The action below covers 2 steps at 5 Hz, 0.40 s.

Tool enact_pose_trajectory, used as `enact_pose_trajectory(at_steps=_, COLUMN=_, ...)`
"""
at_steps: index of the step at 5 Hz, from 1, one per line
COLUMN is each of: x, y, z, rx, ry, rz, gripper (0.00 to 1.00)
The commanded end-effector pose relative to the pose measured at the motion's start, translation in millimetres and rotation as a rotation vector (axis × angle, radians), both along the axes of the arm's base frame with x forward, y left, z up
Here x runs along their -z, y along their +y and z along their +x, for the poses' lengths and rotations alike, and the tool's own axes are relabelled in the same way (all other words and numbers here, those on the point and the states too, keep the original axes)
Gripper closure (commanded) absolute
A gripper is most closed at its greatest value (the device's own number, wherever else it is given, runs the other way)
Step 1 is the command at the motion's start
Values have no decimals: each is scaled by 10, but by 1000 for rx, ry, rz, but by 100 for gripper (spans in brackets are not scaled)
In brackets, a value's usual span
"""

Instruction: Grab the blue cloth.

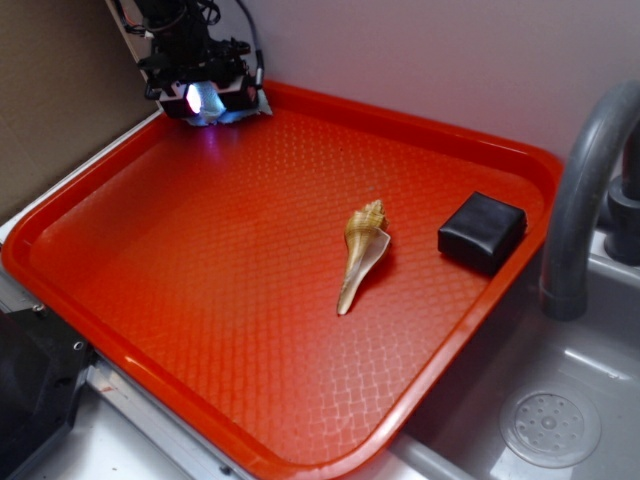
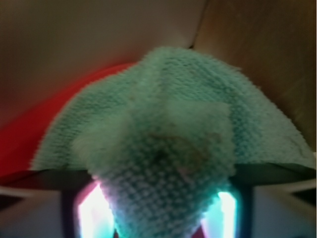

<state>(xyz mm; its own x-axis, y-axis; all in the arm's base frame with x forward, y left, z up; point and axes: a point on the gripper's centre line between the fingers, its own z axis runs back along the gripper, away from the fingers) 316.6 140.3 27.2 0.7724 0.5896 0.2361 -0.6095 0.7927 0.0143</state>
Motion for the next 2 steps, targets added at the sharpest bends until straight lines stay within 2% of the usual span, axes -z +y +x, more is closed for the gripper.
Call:
enact_pose_trajectory(at_steps=1, x=-176, y=171, z=-43, rx=4, ry=-46, rz=24, gripper=100)
enact_pose_trajectory(at_steps=2, x=-174, y=172, z=-53, rx=7, ry=-44, rz=26, gripper=100)
